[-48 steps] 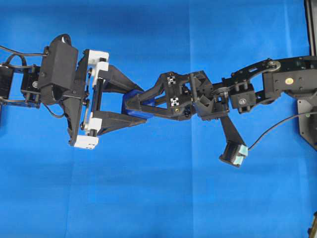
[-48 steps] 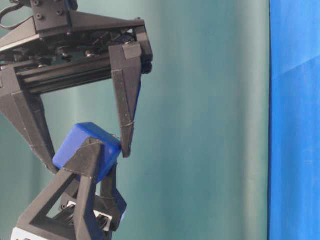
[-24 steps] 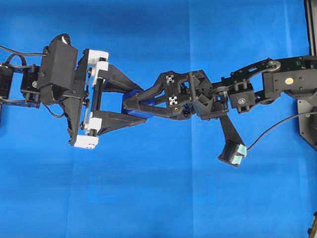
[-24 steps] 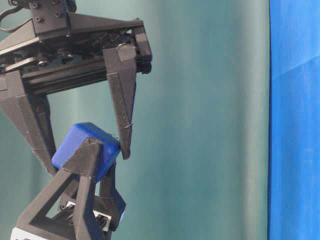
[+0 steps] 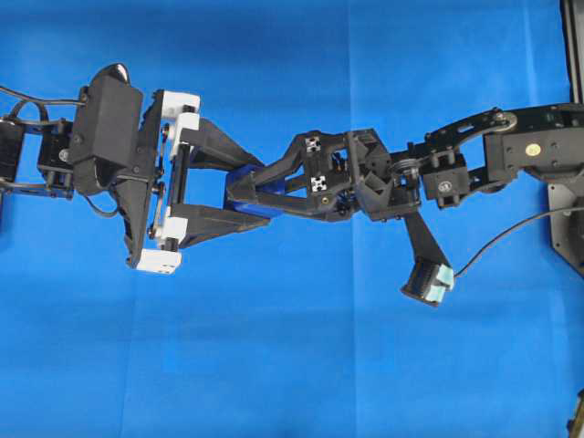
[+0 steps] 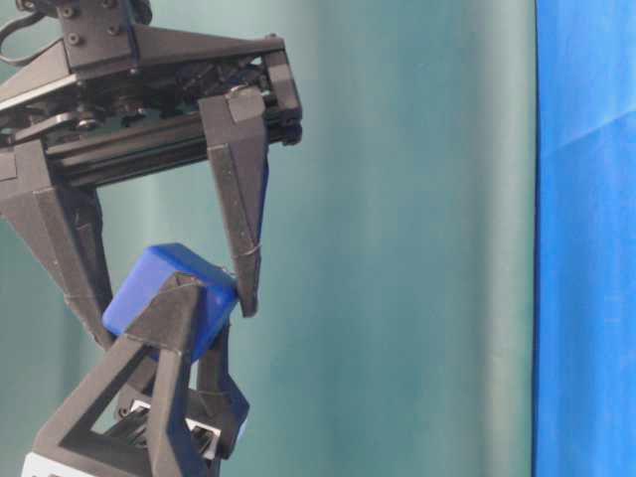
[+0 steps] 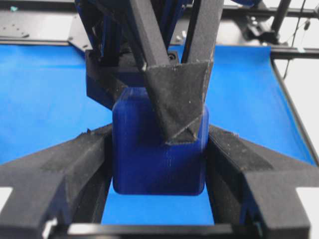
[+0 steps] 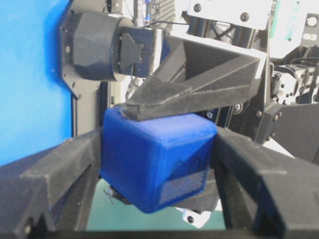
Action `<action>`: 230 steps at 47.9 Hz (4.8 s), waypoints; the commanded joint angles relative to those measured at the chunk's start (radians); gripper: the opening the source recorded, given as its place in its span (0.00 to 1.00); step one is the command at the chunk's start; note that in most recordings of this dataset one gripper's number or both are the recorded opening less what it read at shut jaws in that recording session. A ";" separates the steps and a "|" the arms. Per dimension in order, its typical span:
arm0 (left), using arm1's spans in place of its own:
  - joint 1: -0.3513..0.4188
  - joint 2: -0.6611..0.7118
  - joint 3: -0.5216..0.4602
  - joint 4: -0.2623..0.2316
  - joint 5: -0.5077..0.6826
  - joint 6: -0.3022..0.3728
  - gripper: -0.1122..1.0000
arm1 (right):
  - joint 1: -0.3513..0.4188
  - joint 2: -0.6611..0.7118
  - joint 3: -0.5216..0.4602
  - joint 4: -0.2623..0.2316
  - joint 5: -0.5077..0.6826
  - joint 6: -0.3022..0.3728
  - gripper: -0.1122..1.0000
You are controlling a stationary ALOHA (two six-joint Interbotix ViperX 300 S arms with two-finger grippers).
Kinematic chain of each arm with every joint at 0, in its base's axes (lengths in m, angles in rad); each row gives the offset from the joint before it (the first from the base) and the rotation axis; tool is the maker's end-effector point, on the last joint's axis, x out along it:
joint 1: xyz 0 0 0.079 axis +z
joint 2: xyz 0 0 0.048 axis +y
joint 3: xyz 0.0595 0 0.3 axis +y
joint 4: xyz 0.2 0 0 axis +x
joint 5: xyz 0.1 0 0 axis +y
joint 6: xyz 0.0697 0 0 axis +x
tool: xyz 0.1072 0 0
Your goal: Handover the blue block to the right arm after grasping it with the left arm, then place it in the designated position.
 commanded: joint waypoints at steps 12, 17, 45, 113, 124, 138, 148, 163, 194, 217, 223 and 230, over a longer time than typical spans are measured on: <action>-0.002 -0.011 -0.021 -0.002 -0.011 0.000 0.53 | 0.005 -0.012 -0.025 0.003 -0.005 0.002 0.57; 0.000 -0.009 -0.021 -0.002 -0.012 0.002 0.75 | 0.008 -0.012 -0.025 0.005 -0.005 0.002 0.57; 0.002 -0.035 0.000 -0.002 -0.011 0.005 0.94 | 0.017 -0.089 0.057 0.009 0.064 0.038 0.57; 0.002 -0.077 0.037 -0.002 -0.005 0.006 0.94 | 0.130 -0.474 0.275 0.186 0.400 0.321 0.56; 0.002 -0.077 0.037 -0.002 -0.005 0.008 0.94 | 0.132 -0.491 0.276 0.264 0.400 0.624 0.57; -0.003 -0.077 0.035 0.000 -0.003 0.008 0.94 | 0.130 -0.495 0.276 0.265 0.413 0.988 0.56; -0.005 -0.077 0.032 0.000 -0.005 0.011 0.94 | 0.129 -0.500 0.275 0.265 0.410 1.150 0.57; -0.005 -0.077 0.031 0.002 -0.005 0.011 0.94 | 0.126 -0.499 0.273 0.265 0.414 1.226 0.56; -0.005 -0.077 0.029 0.002 -0.005 0.011 0.94 | 0.126 -0.500 0.272 0.264 0.414 1.226 0.56; -0.005 -0.077 0.029 0.000 -0.003 0.011 0.94 | 0.126 -0.500 0.272 0.265 0.414 1.226 0.57; -0.005 -0.077 0.028 0.002 -0.005 0.011 0.94 | 0.126 -0.500 0.272 0.264 0.414 1.226 0.56; -0.005 -0.077 0.028 0.002 -0.003 0.011 0.94 | 0.126 -0.500 0.272 0.265 0.414 1.226 0.56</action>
